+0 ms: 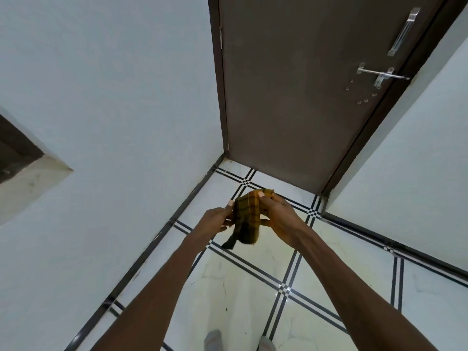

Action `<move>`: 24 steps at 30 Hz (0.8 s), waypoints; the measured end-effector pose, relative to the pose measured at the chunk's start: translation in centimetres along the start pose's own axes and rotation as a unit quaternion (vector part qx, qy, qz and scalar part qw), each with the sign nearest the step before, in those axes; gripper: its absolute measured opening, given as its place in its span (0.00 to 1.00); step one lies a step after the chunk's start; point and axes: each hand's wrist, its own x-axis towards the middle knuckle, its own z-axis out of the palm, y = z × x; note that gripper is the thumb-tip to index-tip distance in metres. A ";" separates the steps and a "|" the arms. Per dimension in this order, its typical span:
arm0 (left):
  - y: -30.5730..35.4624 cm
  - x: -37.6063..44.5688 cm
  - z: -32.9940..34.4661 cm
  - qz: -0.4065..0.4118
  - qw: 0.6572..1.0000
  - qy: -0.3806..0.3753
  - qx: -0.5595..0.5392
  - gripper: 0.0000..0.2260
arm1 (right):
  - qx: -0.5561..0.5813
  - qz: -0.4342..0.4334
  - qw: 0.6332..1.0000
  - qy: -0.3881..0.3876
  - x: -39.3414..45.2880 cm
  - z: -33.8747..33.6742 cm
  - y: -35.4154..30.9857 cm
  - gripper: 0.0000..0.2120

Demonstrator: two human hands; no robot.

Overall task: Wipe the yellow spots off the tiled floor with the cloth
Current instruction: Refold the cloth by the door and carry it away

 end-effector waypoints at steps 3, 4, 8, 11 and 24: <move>0.7 0.4 0.1 -0.019 0.999 -0.027 -0.015 0.34 | 0.031 0.000 1.000 -0.002 -0.2 0.3 -0.9 0.12; 0.9 0.6 0.2 -0.023 0.999 -0.033 -0.024 0.35 | 0.037 -0.002 0.999 0.000 -0.2 0.4 -1.1 0.12; 1.1 1.5 0.1 -0.025 0.994 -0.052 -0.088 0.33 | 0.060 0.012 0.998 0.000 -0.2 0.6 -2.3 0.11; 1.4 1.8 0.1 -0.002 0.981 -0.073 -0.177 0.25 | 0.088 0.028 0.996 0.009 -0.1 0.3 -2.9 0.11; 3.8 2.7 -1.0 0.066 0.985 -0.025 -0.159 0.07 | -0.119 0.005 0.985 0.123 0.0 -1.6 -2.8 0.10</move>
